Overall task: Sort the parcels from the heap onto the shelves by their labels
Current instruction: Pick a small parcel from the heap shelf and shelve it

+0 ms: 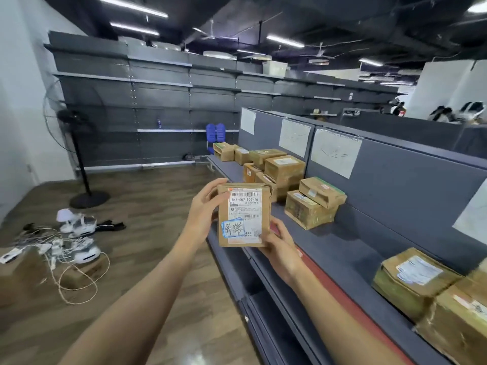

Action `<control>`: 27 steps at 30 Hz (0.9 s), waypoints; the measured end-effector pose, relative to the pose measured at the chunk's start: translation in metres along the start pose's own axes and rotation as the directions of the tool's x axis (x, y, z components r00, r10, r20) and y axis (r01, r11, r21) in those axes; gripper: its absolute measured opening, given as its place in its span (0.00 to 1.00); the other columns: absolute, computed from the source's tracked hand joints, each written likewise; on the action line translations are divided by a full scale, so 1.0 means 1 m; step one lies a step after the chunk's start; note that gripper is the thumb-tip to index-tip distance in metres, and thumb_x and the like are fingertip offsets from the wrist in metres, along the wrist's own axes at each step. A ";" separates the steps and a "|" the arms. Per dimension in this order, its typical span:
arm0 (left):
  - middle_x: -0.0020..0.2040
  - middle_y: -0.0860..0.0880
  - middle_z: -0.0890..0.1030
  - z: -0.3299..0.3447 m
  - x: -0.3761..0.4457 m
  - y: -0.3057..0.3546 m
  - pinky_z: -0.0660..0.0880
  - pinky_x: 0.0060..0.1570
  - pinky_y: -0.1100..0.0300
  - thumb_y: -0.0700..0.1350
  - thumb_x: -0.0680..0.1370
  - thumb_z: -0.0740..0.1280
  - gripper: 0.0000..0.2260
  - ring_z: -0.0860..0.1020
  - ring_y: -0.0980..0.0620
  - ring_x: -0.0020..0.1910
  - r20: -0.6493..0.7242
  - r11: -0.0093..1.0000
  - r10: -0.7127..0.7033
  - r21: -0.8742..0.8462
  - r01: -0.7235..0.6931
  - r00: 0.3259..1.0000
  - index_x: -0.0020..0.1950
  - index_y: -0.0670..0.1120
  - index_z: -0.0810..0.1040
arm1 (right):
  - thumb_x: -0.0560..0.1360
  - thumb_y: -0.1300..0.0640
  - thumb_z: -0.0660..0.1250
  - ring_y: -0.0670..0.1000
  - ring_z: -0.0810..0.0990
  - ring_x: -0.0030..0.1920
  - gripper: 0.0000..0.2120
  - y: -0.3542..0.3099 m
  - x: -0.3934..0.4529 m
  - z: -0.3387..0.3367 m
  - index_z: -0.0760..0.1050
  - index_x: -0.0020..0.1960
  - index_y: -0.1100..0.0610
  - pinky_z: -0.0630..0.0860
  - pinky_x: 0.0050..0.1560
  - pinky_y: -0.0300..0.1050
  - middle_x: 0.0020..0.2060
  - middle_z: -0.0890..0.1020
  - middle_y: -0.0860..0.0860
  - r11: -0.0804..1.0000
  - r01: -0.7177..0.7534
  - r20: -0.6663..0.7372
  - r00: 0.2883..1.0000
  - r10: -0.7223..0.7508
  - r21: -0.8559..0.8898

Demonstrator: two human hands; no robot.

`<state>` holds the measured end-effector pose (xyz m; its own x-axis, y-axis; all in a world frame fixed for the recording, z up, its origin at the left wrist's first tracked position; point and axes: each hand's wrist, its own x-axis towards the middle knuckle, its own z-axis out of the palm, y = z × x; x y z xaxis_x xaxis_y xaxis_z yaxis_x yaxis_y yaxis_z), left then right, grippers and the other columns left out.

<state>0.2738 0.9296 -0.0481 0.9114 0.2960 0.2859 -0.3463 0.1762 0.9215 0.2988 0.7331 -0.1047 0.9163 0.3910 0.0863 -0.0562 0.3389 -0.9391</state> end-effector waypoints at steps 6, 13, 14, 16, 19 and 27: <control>0.54 0.46 0.85 -0.042 0.115 -0.039 0.77 0.47 0.55 0.39 0.79 0.69 0.13 0.82 0.48 0.50 -0.060 0.999 0.038 0.038 -0.035 0.997 0.62 0.49 0.80 | 0.74 0.66 0.66 0.57 0.84 0.57 0.24 0.033 0.143 0.002 0.70 0.69 0.59 0.78 0.62 0.56 0.57 0.85 0.58 1.000 -0.022 0.067 0.998 0.022 -0.011; 0.53 0.47 0.85 -0.064 0.266 -0.056 0.79 0.40 0.61 0.43 0.75 0.72 0.15 0.81 0.49 0.48 -0.104 0.998 0.035 0.056 -0.029 0.994 0.61 0.49 0.80 | 0.70 0.67 0.66 0.52 0.85 0.49 0.24 0.033 0.316 0.008 0.72 0.66 0.57 0.80 0.50 0.47 0.55 0.85 0.58 0.998 -0.056 0.084 0.995 0.054 0.023; 0.52 0.47 0.85 -0.070 0.284 -0.058 0.79 0.40 0.60 0.43 0.73 0.72 0.15 0.81 0.50 0.48 -0.115 0.998 0.024 0.058 -0.017 0.993 0.60 0.49 0.80 | 0.72 0.68 0.66 0.52 0.85 0.48 0.22 0.034 0.336 0.011 0.72 0.65 0.57 0.79 0.50 0.47 0.55 0.85 0.58 0.998 -0.066 0.097 0.993 0.065 0.009; 0.51 0.47 0.85 -0.085 0.321 -0.063 0.77 0.37 0.61 0.44 0.72 0.72 0.17 0.81 0.51 0.44 -0.138 0.998 0.020 0.062 -0.011 0.990 0.60 0.49 0.80 | 0.70 0.66 0.67 0.50 0.85 0.48 0.23 0.038 0.378 0.019 0.72 0.65 0.57 0.79 0.48 0.46 0.54 0.85 0.57 0.997 -0.073 0.112 0.991 0.073 -0.002; 0.49 0.49 0.83 -0.114 0.380 -0.078 0.72 0.28 0.68 0.39 0.77 0.71 0.14 0.79 0.58 0.36 -0.172 0.998 0.019 0.064 -0.008 0.985 0.62 0.46 0.79 | 0.71 0.66 0.68 0.52 0.85 0.50 0.22 0.050 0.443 0.031 0.72 0.63 0.56 0.81 0.49 0.47 0.53 0.85 0.57 0.997 -0.076 0.112 0.991 0.078 -0.025; 0.49 0.49 0.85 -0.209 0.555 -0.120 0.72 0.35 0.61 0.47 0.73 0.71 0.16 0.80 0.54 0.41 -0.137 0.999 0.010 0.046 -0.003 0.991 0.61 0.49 0.81 | 0.76 0.61 0.71 0.58 0.84 0.57 0.18 0.090 0.621 0.077 0.72 0.64 0.57 0.78 0.61 0.57 0.59 0.83 0.60 0.992 -0.063 0.040 0.997 0.068 -0.113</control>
<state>0.7743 1.2691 -0.0547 0.8690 0.4235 0.2559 -0.3386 0.1319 0.9316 0.8324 1.0723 -0.1099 0.8939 0.4468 0.0354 -0.0689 0.2150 -0.9742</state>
